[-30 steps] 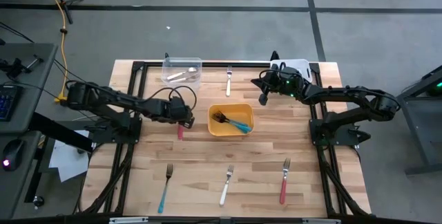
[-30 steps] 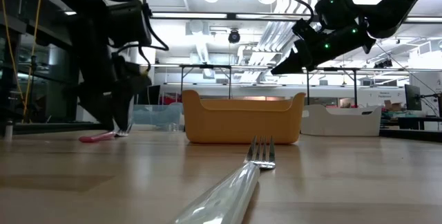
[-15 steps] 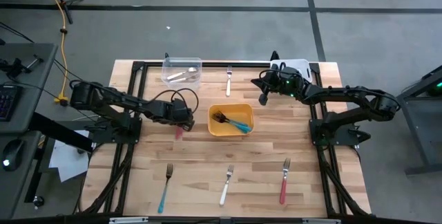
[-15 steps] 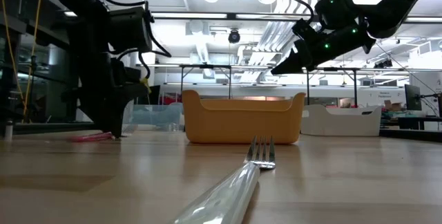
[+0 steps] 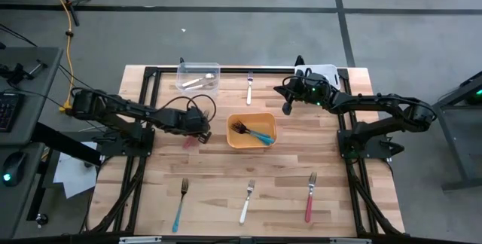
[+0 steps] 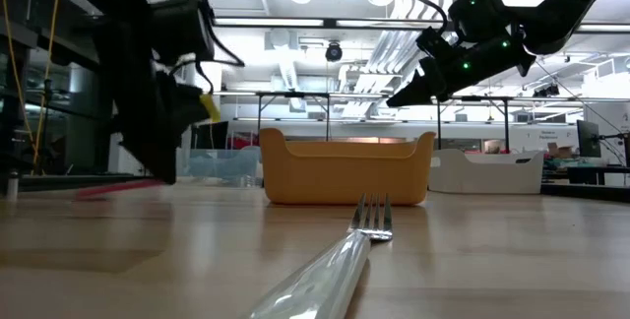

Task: Sort silverware by color (type)
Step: Put the pink fork into the white bin

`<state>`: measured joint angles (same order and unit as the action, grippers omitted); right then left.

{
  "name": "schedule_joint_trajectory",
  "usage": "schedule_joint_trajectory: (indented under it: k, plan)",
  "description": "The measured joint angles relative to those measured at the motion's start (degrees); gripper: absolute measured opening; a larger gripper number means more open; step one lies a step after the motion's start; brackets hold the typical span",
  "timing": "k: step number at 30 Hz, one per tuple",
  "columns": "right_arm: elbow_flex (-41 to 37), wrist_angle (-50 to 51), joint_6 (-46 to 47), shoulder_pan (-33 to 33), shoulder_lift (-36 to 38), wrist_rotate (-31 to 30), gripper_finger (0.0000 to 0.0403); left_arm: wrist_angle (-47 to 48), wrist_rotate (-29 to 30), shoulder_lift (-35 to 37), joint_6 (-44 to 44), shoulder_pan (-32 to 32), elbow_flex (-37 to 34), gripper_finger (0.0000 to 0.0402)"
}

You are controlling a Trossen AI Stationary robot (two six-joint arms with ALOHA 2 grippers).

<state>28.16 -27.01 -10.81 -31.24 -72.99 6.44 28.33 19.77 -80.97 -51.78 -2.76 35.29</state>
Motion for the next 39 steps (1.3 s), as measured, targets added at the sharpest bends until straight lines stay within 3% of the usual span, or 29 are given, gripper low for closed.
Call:
schedule_joint_trajectory:
  k: [8,11,17,22,25,35,39]
  plan:
    - [0.00,0.43,-0.42,0.00,-0.12,0.00,0.0000,-2.96,2.54,5.02,2.45,-0.02,0.08,0.0021]
    - [0.00,0.63,-0.27,0.00,-0.30,0.43,0.0000,-8.43,3.85,6.54,4.80,-0.02,0.08,0.0021]
    - [0.05,-1.31,2.29,0.12,-2.18,8.51,0.0000,-18.53,9.03,6.78,11.82,-0.54,0.11,0.0021]
    - [2.02,-1.65,5.99,0.53,-5.45,9.25,0.0008,-26.24,10.30,6.78,19.63,-2.38,0.11,0.0021]
    - [4.37,-1.59,7.57,1.89,-8.64,10.60,0.0031,-33.03,7.71,6.80,24.17,-4.57,-1.09,0.0021]
    - [14.78,-1.63,11.44,7.65,-17.88,10.97,0.0140,-68.74,-8.12,6.80,32.13,-14.69,-12.33,0.0021]
    - [20.77,-1.59,14.88,9.19,-21.83,11.00,0.0174,-76.66,-14.31,6.86,32.56,-17.60,-12.81,0.0021]
